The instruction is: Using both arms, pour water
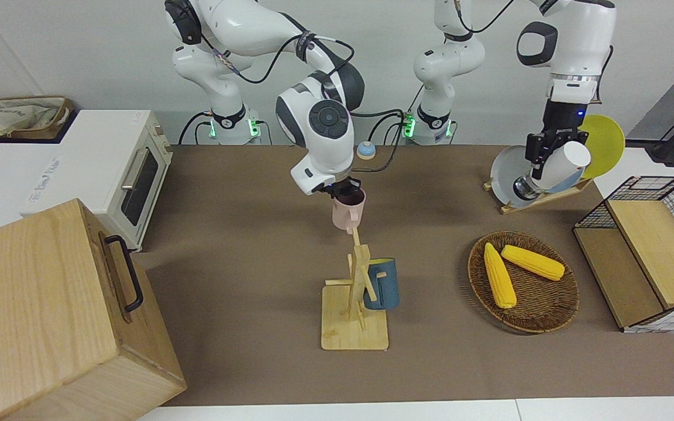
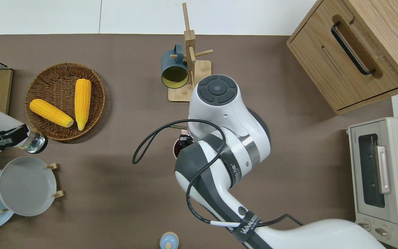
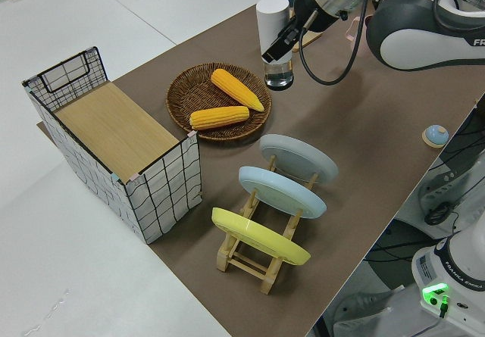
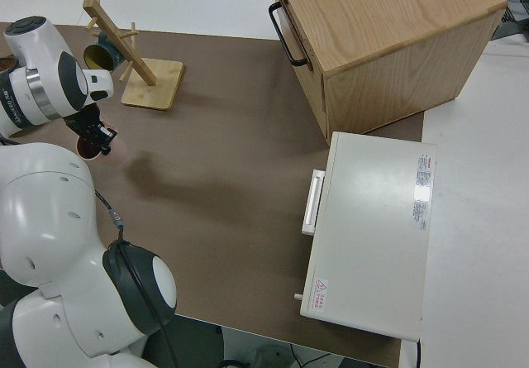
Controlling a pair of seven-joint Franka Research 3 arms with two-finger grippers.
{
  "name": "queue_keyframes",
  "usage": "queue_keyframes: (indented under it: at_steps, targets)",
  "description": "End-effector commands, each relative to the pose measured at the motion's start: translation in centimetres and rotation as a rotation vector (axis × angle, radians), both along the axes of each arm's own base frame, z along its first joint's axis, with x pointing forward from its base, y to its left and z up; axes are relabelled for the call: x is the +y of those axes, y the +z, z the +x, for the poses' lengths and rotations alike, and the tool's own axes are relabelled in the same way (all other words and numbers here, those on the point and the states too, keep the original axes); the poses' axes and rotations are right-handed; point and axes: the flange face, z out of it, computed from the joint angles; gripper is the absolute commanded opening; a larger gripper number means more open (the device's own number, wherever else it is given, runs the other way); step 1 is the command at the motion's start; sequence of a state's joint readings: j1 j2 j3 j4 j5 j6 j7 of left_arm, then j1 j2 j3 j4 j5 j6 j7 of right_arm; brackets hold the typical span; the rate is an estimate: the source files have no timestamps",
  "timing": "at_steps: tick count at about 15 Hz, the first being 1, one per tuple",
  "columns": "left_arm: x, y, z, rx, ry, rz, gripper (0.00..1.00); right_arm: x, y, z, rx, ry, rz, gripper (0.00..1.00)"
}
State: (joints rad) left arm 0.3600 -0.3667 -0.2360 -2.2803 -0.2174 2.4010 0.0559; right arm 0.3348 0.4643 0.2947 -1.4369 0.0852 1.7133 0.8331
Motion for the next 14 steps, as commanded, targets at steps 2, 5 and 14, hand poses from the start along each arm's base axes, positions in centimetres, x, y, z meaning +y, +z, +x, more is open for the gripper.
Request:
queue_keyframes:
  at_steps: [2,5,14]
  targets:
    - [-4.8,-0.9,-3.0,-0.012,0.014,0.041,0.0,6.8,-2.0,-1.4,-0.006,-0.106,0.076,0.0]
    - [-7.3,-2.4,-3.9,0.013,-0.001,0.056,0.0,9.0,-3.2,-1.6,-0.015,-0.143,0.121,0.0]
    - [-9.3,-4.0,-5.6,0.042,0.018,0.066,0.0,13.9,-7.0,-3.2,-0.038,-0.214,0.179,0.0]
